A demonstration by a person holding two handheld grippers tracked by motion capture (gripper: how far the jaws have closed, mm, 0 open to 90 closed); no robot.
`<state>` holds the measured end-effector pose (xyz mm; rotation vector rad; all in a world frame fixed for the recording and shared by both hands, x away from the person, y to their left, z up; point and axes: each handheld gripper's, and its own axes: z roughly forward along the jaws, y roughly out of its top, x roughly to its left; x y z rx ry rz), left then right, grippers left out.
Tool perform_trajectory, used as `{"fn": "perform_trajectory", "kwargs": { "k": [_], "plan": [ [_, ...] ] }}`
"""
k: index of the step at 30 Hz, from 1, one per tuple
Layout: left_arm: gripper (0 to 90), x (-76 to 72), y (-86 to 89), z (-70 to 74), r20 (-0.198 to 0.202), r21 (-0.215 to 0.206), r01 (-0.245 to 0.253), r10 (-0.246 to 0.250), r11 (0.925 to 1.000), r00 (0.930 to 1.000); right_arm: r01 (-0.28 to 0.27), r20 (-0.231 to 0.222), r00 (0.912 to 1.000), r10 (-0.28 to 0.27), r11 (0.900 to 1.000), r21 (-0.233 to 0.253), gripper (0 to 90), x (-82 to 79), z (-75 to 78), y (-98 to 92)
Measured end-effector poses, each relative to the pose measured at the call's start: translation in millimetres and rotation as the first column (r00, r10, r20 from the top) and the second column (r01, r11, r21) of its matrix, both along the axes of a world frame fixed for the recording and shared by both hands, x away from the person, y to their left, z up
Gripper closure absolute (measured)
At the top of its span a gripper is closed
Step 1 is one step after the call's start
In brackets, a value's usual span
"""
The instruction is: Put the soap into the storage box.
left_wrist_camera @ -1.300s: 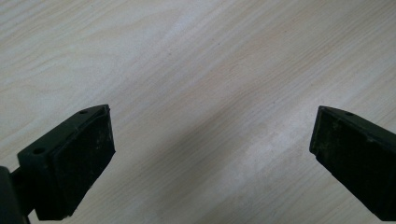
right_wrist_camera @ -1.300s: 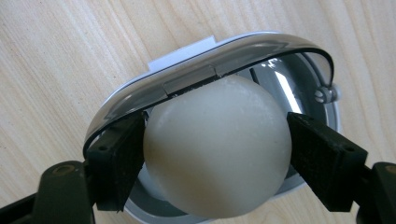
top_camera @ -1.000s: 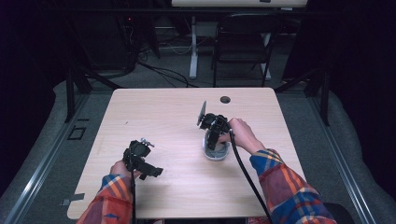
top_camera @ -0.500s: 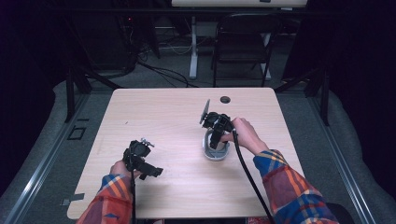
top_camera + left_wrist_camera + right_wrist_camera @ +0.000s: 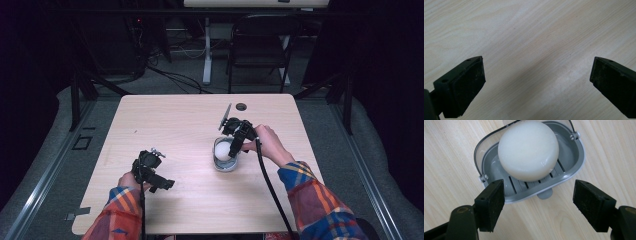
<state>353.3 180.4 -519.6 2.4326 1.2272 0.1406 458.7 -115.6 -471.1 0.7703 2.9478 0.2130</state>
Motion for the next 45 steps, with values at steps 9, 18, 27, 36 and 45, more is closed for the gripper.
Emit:
{"fn": "perform_trajectory", "kwargs": {
  "k": [9,18,27,36,45],
  "plan": [
    [0.0,0.1,0.0,0.1,0.001,-0.001,0.000,0.000,1.0000,1.0000,0.011,0.032,0.9994,-0.012,1.000,0.027,19.6,-11.5,18.7,-20.0],
    [0.0,0.0,-0.4,0.5,0.001,0.001,0.000,0.000,1.0000,1.0000,0.029,0.064,0.9975,-0.031,0.999,0.039,14.6,-27.1,27.1,-47.4],
    [0.0,0.1,-0.2,0.4,0.000,0.002,0.001,-0.001,1.0000,1.0000,0.080,0.087,0.9927,-0.084,0.996,0.044,12.3,-39.1,29.6,-79.4],
    [0.0,0.0,0.2,0.3,0.002,0.000,-0.001,0.001,1.0000,1.0000,0.127,0.078,0.9887,-0.128,0.992,0.017,5.5,-49.5,21.5,-109.9],
    [0.0,-0.2,0.1,0.6,0.003,-0.001,-0.001,0.001,1.0000,1.0000,0.183,0.060,0.9813,-0.183,0.983,0.003,1.8,-63.0,8.9,-139.9]
  ]
}}
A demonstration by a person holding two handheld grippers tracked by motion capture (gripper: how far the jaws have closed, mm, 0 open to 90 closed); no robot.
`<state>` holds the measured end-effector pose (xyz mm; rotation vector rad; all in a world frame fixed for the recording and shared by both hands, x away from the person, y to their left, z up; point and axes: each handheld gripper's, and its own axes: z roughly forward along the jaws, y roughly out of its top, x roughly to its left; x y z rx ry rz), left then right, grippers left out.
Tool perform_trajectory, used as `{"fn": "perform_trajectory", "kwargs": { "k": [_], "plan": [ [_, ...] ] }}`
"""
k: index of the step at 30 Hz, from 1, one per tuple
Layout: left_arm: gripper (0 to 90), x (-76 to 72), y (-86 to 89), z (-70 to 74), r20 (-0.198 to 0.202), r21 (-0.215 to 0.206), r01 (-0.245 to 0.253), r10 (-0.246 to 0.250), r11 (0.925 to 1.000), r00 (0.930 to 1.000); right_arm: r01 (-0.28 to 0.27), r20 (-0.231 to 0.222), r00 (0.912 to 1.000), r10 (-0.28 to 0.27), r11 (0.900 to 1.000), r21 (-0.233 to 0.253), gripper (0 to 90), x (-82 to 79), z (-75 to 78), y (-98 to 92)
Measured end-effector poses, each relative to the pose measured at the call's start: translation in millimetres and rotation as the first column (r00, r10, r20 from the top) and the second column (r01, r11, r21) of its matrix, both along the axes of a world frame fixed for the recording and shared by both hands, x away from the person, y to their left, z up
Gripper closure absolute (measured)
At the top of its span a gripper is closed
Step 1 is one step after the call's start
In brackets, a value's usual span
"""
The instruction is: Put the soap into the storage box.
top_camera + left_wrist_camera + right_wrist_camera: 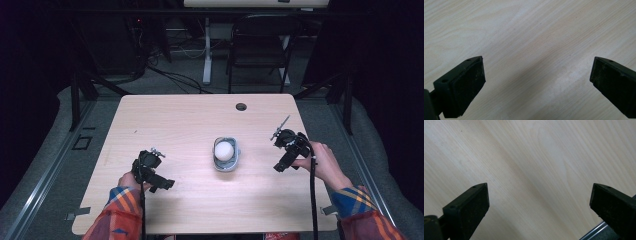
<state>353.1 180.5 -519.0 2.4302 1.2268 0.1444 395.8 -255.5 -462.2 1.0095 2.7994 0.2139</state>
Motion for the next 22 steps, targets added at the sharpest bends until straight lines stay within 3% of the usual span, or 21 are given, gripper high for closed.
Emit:
{"fn": "perform_trajectory", "kwargs": {
  "k": [2,5,6,8,10,12,14,15,18,19,22],
  "plan": [
    [0.0,-0.1,0.1,0.0,0.000,-0.002,0.000,0.000,1.0000,1.0000,0.016,0.001,0.9999,-0.016,1.000,0.014,1.5,-3.8,-3.3,-4.2],
    [0.0,0.1,0.1,-0.1,0.000,-0.002,0.001,-0.001,1.0000,1.0000,0.013,-0.006,0.9999,-0.013,1.000,-0.022,1.2,-9.9,-8.9,-10.9],
    [0.0,0.1,0.0,-0.1,-0.001,0.000,0.000,0.000,1.0000,1.0000,0.027,-0.007,0.9996,-0.027,1.000,-0.003,1.3,-12.7,-13.8,-13.2],
    [0.0,0.0,-0.1,0.1,-0.002,0.000,0.002,-0.002,1.0000,1.0000,0.029,-0.015,0.9995,-0.029,0.999,-0.021,1.3,-16.6,-19.7,-17.9],
    [0.0,0.0,0.0,-0.1,0.000,-0.001,0.002,-0.002,1.0000,1.0000,0.046,-0.014,0.9989,-0.046,0.999,-0.003,1.3,-21.6,-28.9,-22.5],
    [0.0,0.2,-0.3,-0.1,-0.003,0.001,0.003,-0.003,1.0000,1.0000,0.055,-0.023,0.9982,-0.056,0.998,-0.022,1.3,-23.5,-36.9,-27.0],
    [0.0,0.1,-0.8,0.0,-0.002,0.001,0.002,-0.002,1.0000,1.0000,0.069,-0.003,0.9976,-0.069,0.997,-0.039,1.5,-27.4,-46.9,-30.0],
    [0.0,0.2,-0.8,0.1,-0.002,0.001,0.002,-0.002,1.0000,1.0000,0.083,-0.004,0.9966,-0.083,0.996,-0.017,1.5,-28.9,-51.2,-30.7],
    [0.0,0.1,-1.2,0.2,-0.001,0.002,0.003,-0.003,1.0000,1.0000,0.083,-0.041,0.9956,-0.084,0.996,-0.032,1.8,-30.5,-63.1,-30.9],
    [0.0,0.0,-1.2,0.2,-0.002,0.001,0.003,-0.003,1.0000,1.0000,0.058,-0.062,0.9962,-0.062,0.996,-0.063,2.0,-28.8,-62.7,-30.9],
    [0.0,0.1,-1.0,0.3,0.000,0.001,0.004,-0.004,1.0000,1.0000,0.060,-0.050,0.9968,-0.063,0.997,-0.056,2.2,-29.1,-64.9,-29.6]
  ]
}}
